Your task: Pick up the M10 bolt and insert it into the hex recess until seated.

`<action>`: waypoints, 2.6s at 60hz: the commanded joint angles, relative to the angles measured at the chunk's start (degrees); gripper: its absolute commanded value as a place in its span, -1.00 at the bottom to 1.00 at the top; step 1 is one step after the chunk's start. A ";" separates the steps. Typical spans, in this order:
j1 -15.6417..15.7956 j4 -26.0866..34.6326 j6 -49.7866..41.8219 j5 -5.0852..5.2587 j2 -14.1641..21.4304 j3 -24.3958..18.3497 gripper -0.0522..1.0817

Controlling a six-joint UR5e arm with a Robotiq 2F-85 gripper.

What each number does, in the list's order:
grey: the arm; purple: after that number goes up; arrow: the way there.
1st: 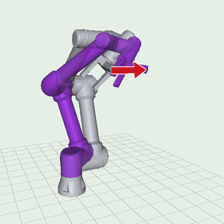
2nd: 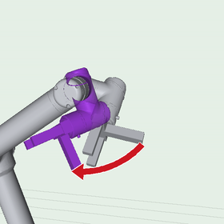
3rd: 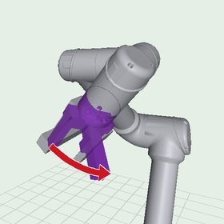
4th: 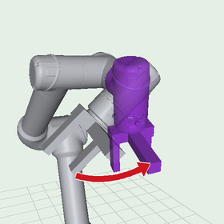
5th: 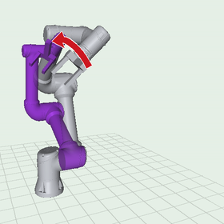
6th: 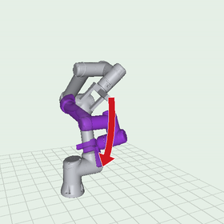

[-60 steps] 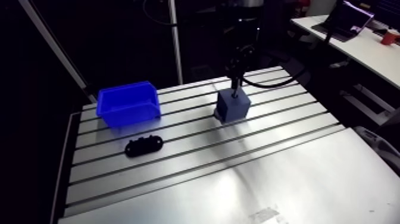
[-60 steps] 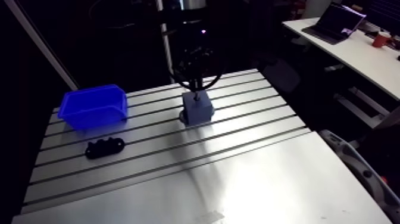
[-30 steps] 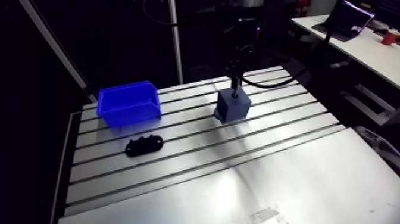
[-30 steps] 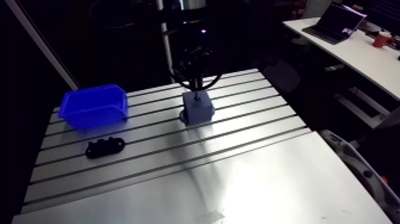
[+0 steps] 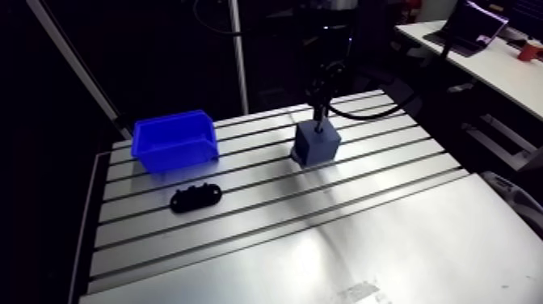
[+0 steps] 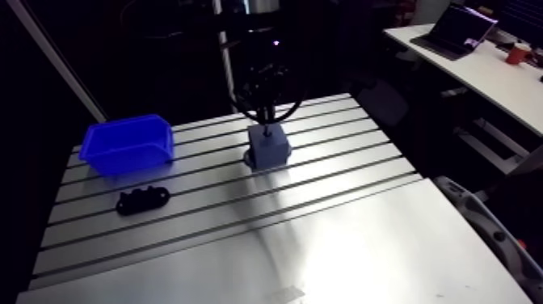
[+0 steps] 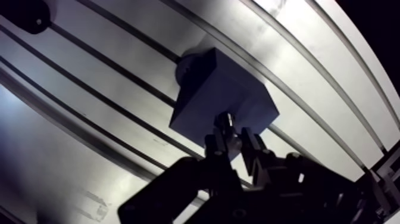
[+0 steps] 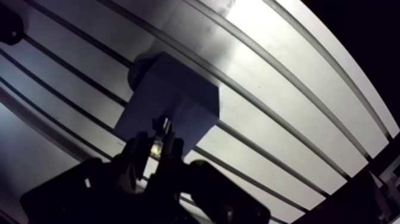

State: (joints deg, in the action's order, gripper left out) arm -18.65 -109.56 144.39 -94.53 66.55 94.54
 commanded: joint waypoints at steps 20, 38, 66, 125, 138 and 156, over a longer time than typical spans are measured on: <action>-0.16 0.89 0.25 -0.17 0.11 0.07 0.90; -0.25 0.46 0.25 0.01 0.11 0.51 0.90; -0.17 0.36 0.16 0.09 0.20 0.25 0.91; 0.02 0.27 -0.02 0.18 0.11 0.58 0.91; -0.16 0.27 -0.02 0.02 0.11 1.04 0.91; -0.33 0.09 -0.09 -0.17 0.11 1.55 0.91</action>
State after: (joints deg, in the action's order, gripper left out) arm -18.92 -109.36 144.40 -94.57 66.66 95.63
